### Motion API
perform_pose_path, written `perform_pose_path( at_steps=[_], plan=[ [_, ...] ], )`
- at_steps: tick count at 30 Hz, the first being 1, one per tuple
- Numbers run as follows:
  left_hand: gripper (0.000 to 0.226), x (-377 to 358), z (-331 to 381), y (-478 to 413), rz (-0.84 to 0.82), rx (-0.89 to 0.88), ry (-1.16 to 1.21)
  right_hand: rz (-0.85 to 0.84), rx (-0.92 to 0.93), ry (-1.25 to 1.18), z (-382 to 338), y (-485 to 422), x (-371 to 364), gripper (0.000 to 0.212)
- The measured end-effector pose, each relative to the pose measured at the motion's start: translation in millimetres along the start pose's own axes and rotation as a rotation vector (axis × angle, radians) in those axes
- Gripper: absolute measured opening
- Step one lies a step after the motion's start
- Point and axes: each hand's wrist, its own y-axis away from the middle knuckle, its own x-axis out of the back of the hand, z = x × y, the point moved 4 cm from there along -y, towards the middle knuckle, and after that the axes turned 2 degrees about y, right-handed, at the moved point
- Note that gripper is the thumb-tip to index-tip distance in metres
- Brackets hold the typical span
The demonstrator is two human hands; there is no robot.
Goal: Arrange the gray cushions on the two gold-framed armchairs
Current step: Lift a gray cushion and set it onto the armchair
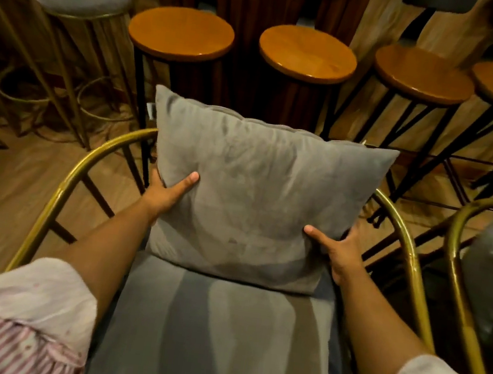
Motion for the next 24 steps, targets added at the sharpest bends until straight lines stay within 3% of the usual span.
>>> perform_pose_path(
  at_steps=[4, 13, 18, 24],
  plan=[
    [0.096, 5, -3, -5, 0.020, 0.023, 0.033, 0.019, 0.022, 0.025, -10, -12, -1, 0.111],
    [0.103, -6, -6, -8, 0.038, 0.165, -0.113, 0.069, -0.045, 0.138, 13, -13, -3, 0.108],
    [0.094, -6, 1, 11, 0.063, 0.084, -0.111, 0.013, -0.089, 0.199, 6, 2, 1, 0.101],
    [0.075, -14, 19, 72, -0.099, 0.033, -0.177, -0.003, -0.083, 0.428, -28, 52, 22, 0.061]
  ],
)
